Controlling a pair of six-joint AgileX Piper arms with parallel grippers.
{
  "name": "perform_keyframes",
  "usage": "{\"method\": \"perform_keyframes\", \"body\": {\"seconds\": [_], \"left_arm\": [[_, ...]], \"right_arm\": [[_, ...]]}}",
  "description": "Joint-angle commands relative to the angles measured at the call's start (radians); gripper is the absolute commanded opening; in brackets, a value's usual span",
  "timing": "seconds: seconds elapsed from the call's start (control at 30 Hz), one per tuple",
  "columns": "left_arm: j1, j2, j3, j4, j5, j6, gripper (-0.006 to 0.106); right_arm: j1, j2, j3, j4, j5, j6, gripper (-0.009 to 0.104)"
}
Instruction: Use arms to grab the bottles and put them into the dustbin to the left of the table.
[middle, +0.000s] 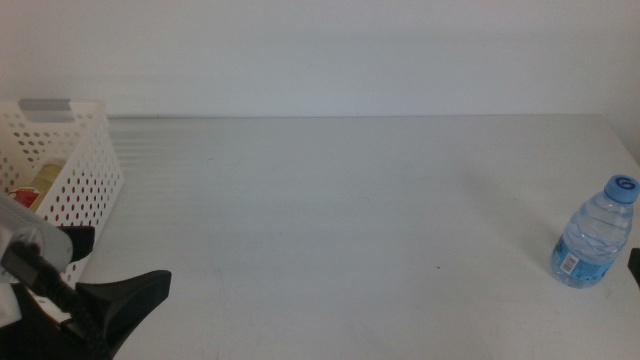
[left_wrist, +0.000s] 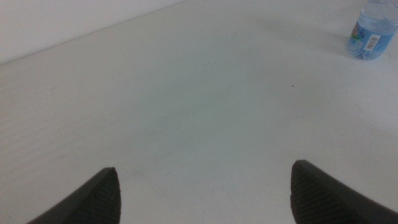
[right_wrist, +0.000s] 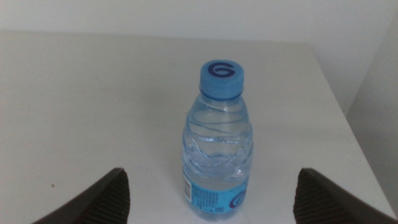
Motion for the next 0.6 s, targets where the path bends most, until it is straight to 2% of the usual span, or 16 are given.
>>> {"method": "perform_keyframes", "body": {"seconds": [0.0, 0.3, 0.57], "left_arm": [[-0.001, 0.005, -0.029, -0.008, -0.069, -0.014, 0.09], [-0.001, 0.005, -0.029, -0.008, -0.069, -0.014, 0.09], [-0.001, 0.005, -0.029, -0.008, -0.069, -0.014, 0.09]], "right_arm": [[-0.006, 0.006, 0.035, 0.002, -0.207, 0.004, 0.075], [-0.006, 0.006, 0.188, 0.006, -0.582, 0.004, 0.075], [-0.006, 0.011, 0.189, 0.006, -0.626, 0.013, 0.075]]}}
